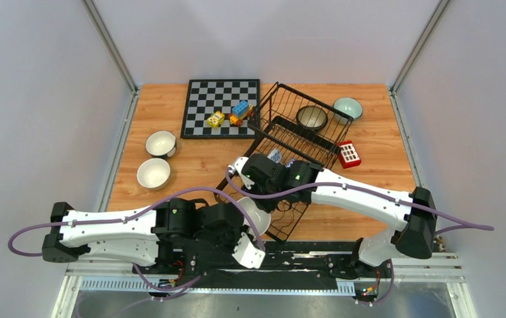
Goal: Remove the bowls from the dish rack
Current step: Place the bowl with the bowl.
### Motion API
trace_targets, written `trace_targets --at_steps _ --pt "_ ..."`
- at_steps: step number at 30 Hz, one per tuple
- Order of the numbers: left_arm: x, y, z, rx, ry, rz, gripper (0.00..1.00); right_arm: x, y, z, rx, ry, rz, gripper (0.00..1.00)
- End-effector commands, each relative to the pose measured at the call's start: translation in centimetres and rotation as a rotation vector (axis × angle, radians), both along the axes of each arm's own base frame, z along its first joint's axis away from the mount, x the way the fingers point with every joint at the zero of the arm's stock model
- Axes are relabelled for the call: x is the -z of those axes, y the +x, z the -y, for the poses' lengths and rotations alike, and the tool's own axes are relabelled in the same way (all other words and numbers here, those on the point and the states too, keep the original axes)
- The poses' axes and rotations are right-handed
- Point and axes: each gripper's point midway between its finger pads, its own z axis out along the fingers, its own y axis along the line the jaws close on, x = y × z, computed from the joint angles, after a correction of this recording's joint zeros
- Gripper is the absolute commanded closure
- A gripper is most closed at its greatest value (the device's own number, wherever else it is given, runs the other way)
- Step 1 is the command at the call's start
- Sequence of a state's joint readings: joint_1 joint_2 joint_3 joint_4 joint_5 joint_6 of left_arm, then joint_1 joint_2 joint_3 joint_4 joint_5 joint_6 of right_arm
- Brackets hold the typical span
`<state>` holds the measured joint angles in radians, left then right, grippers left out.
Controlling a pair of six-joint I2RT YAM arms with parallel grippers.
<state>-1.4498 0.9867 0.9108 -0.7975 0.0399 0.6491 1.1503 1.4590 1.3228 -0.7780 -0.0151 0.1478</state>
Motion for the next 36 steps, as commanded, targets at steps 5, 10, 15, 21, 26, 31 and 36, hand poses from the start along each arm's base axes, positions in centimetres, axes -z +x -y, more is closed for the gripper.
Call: trace_targets --at_steps 5,10,15,21,26,31,36 --pt "-1.5 0.6 1.8 -0.105 -0.089 -0.022 1.0 0.1 1.1 1.7 0.076 -0.062 0.069 1.0" --pt "-1.7 2.3 1.8 -0.279 -0.09 -0.009 0.58 -1.9 2.5 2.5 0.162 -0.028 0.149 1.0" --pt "-2.9 4.0 2.1 -0.462 -0.282 -0.029 0.01 -3.8 3.8 4.1 0.268 0.022 0.206 1.0" --pt "-5.1 7.1 0.6 -0.784 -0.497 -0.039 0.0 -5.6 4.3 6.3 0.365 0.091 0.253 1.0" --pt "-7.2 8.8 -0.4 -1.037 -0.681 -0.148 0.0 -6.4 4.4 7.5 0.434 0.143 0.274 1.0" --pt "-8.6 10.1 0.0 -1.238 -0.859 -0.347 0.0 -7.1 4.6 8.0 0.499 0.193 0.282 1.0" --pt "-7.9 11.1 0.1 -1.502 -1.04 -0.679 0.0 -7.0 5.0 8.4 0.58 0.228 0.287 1.0"
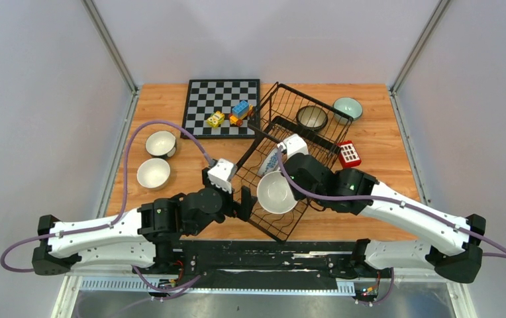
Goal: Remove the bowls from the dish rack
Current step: Place the bowl with the bowl.
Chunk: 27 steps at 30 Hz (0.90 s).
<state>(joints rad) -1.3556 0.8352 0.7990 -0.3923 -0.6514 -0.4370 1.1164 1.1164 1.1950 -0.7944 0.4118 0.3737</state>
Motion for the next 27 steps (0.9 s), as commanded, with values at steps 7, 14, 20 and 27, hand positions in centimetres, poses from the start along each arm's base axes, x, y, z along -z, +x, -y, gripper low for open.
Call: trace_targets --at_steps 7,14,20,27 --pt "0.3 0.9 -2.1 -0.472 -0.66 -0.436 0.01 -0.6 1.1 -0.2 0.203 0.165 0.001 1.0" --pt "-1.1 1.6 -3.9 -0.611 -0.492 -0.401 0.0 -0.4 1.6 -1.7 0.269 0.213 -0.038 1.0" --pt "-0.8 2.0 -3.0 -0.609 -0.409 -0.37 0.02 0.1 1.9 -2.4 0.35 0.227 -0.081 1.0" --pt "0.4 1.9 -2.6 -0.625 -0.423 -0.397 0.26 0.2 2.0 -3.2 0.388 0.237 -0.114 1.0"
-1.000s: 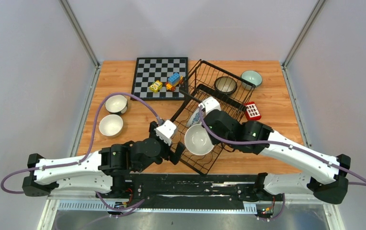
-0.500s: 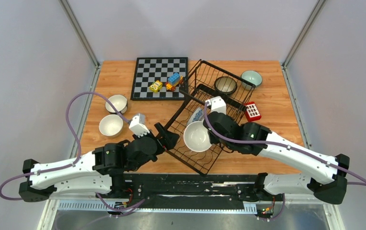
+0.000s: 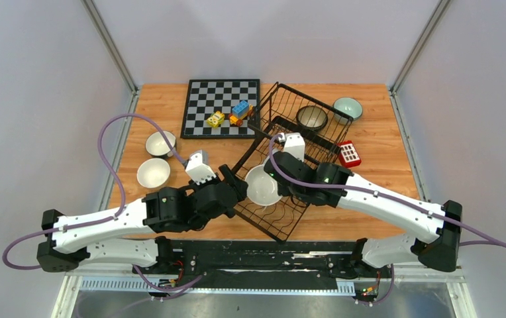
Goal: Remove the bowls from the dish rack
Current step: Place the bowl with the bowl.
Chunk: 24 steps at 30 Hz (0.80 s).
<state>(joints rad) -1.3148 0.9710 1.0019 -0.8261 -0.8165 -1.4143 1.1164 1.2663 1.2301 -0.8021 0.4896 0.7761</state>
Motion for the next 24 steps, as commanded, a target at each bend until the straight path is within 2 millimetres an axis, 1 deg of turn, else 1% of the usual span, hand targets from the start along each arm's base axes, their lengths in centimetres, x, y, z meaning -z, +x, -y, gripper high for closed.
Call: trace_targets --at_steps 1,3,7,10,14,20,22,24 --pt "0.7 0.5 -0.5 -0.052 0.008 0.003 0.28 -2.3 0.8 -1.0 0.077 0.102 0.016 1.0" --pt "0.8 0.5 0.0 -0.039 0.009 -0.004 0.3 -2.0 0.7 -1.3 0.08 0.105 -0.001 1.0" --pt "0.8 0.4 0.7 -0.013 0.019 -0.009 0.31 -1.4 0.4 -1.8 0.097 0.113 -0.042 1.0" --pt "1.3 0.4 0.8 -0.015 0.042 -0.018 0.35 -1.1 0.0 -2.1 0.097 0.119 -0.078 1.0" --pt "2.0 0.3 0.7 -0.025 0.041 -0.032 0.4 -1.2 -1.0 -2.7 0.08 0.16 -0.132 1.0" --pt "2.8 0.2 1.0 -0.013 0.063 -0.042 0.51 -1.6 -1.7 -2.4 0.069 0.177 -0.148 1.0" --pt "2.9 0.2 1.4 -0.006 0.064 -0.045 0.55 -1.5 -1.8 -2.2 0.066 0.174 -0.15 1.0" --pt "3.0 0.2 1.6 -0.004 0.062 -0.046 0.56 -1.2 -1.9 -2.1 0.066 0.168 -0.155 1.0"
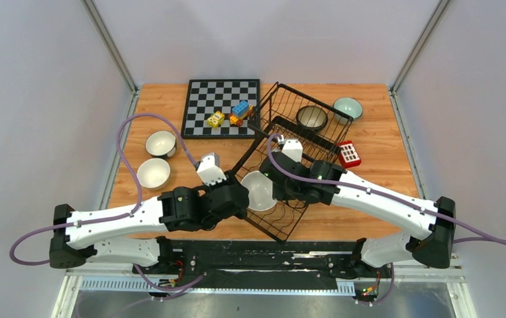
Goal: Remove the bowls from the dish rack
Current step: Place the bowl with the bowl.
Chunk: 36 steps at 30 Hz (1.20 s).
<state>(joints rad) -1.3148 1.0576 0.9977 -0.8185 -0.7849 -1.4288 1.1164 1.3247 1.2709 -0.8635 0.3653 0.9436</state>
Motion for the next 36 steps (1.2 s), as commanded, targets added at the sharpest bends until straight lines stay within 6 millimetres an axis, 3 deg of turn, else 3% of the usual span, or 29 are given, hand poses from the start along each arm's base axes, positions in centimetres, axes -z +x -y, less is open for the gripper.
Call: trace_targets --at_steps 1,9,17,33,36 --pt "0.6 0.4 0.3 -0.017 0.001 0.002 0.56 -2.3 0.0 -0.3 0.019 0.085 0.014 1.0" --pt "0.9 0.2 0.3 0.009 0.076 -0.032 0.55 -2.2 -0.2 -0.3 -0.035 0.05 0.018 1.0" --pt "0.6 0.5 -1.0 -0.013 0.117 -0.057 0.54 -1.4 0.2 0.8 -0.027 -0.016 0.04 1.0" --pt "1.4 0.6 0.8 0.023 0.12 -0.082 0.68 -0.8 0.3 0.8 -0.04 -0.042 0.038 1.0" --pt "1.6 0.5 1.1 0.038 0.114 -0.081 0.77 -0.8 0.3 0.7 -0.042 -0.041 0.037 1.0"
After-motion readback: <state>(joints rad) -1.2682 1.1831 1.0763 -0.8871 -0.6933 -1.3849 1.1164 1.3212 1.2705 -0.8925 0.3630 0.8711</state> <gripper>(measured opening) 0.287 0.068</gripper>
